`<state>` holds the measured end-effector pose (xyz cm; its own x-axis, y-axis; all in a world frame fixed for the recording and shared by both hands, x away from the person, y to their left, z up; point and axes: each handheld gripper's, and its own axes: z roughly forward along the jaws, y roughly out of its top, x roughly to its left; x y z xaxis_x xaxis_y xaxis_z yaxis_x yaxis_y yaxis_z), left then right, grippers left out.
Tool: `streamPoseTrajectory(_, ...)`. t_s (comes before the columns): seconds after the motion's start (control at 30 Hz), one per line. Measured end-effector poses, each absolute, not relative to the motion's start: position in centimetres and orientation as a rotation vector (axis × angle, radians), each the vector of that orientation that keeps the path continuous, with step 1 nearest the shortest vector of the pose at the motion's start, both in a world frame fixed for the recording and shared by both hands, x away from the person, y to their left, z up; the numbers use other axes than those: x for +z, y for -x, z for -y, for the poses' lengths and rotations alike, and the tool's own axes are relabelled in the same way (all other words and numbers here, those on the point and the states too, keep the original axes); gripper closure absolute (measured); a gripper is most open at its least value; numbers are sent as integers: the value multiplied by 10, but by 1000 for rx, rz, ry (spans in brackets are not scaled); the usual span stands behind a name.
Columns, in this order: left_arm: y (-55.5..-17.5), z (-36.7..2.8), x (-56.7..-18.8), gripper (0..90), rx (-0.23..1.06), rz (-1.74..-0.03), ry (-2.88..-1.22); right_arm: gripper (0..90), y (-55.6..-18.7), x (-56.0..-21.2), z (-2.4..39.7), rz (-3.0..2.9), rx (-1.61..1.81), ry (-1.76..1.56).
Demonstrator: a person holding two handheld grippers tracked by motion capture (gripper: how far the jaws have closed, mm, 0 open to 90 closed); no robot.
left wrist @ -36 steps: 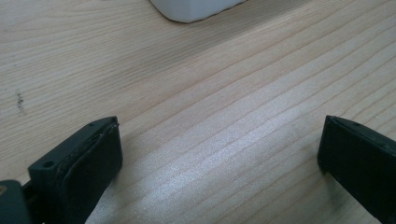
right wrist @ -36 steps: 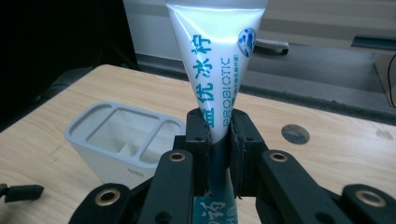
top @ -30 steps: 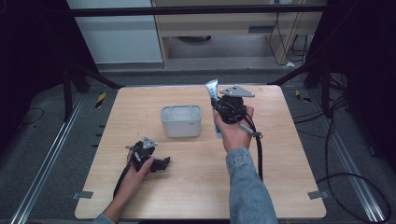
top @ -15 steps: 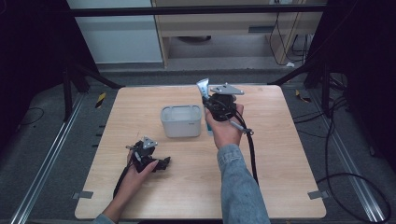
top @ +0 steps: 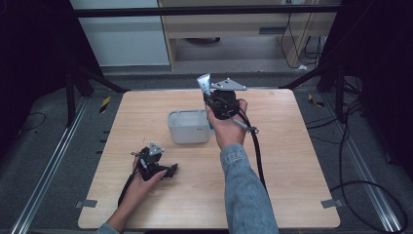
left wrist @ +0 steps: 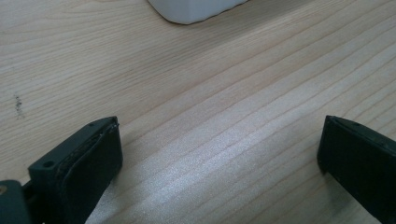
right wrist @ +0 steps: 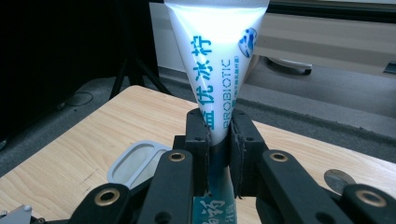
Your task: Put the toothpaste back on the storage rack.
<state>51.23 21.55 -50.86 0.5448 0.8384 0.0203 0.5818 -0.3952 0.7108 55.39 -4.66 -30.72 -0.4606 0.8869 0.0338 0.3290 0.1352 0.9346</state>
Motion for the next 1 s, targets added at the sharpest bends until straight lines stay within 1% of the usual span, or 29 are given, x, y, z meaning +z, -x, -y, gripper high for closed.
streamPoseTrajectory(0.33,-512,-216,-509,0,502,-1140,-2121,795,-568,-294,30,-1840,1369,-1151)
streamPoseTrajectory(0.67,-512,-216,-509,0,500,-1139,-2122,794,-588,-298,10,-1844,1380,-1144)
streamPoseTrajectory(1.0,-512,-215,-509,0,500,-1138,-2120,793,-598,-302,-7,-1830,1398,-1138)
